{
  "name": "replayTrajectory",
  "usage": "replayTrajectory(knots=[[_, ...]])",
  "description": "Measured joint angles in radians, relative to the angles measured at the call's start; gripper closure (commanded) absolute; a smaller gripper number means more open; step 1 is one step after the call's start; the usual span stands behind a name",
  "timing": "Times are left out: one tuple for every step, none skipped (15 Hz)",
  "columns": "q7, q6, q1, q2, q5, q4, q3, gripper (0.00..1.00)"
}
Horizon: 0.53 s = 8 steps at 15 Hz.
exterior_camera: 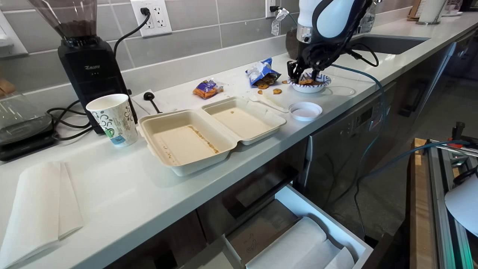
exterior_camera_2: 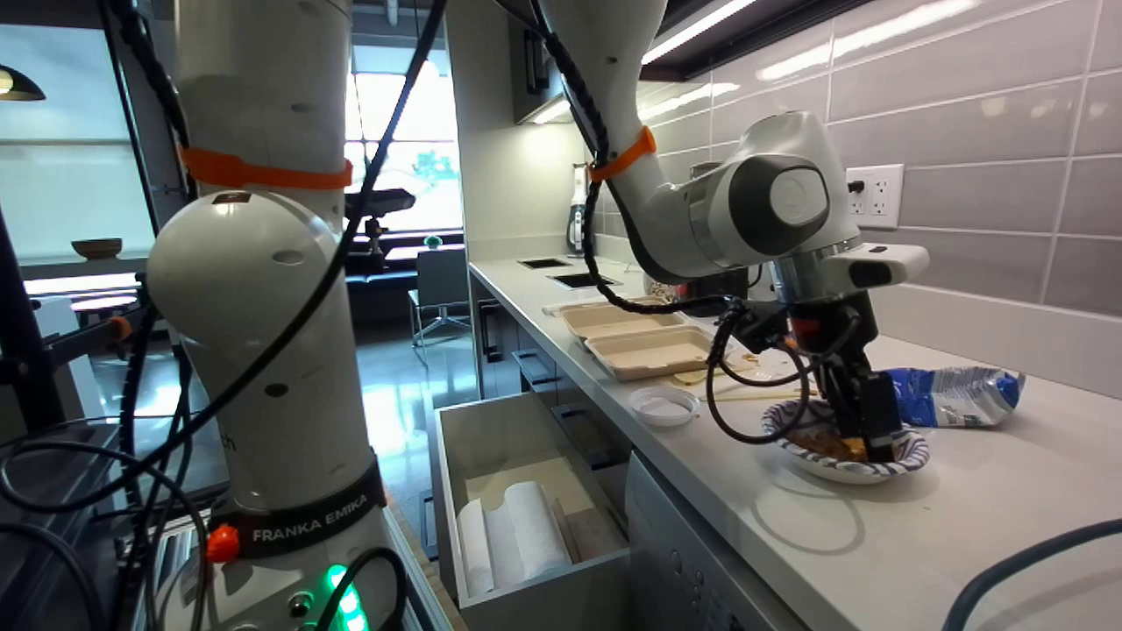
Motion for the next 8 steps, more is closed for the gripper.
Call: replayTrajectory(knots=[[0.0, 0.0, 0.001, 0.001, 0.0, 0.001, -0.001, 0.37], [0.0, 0.0, 0.002, 0.001, 0.0, 0.002, -0.002, 0.37], [0.0, 0.0, 0.003, 0.001, 0.0, 0.002, -0.002, 0.37], [0.0, 0.0, 0.004, 0.001, 0.0, 0.002, -0.003, 0.38], [0.0, 0.0, 0.005, 0.002, 0.0, 0.002, -0.004, 0.38], [0.0, 0.0, 0.006, 0.002, 0.0, 0.002, -0.006, 0.39], [0.0, 0.0, 0.007, 0.002, 0.0, 0.002, -0.007, 0.42], [0.0, 0.0, 0.008, 0.002, 0.0, 0.002, -0.008, 0.43]])
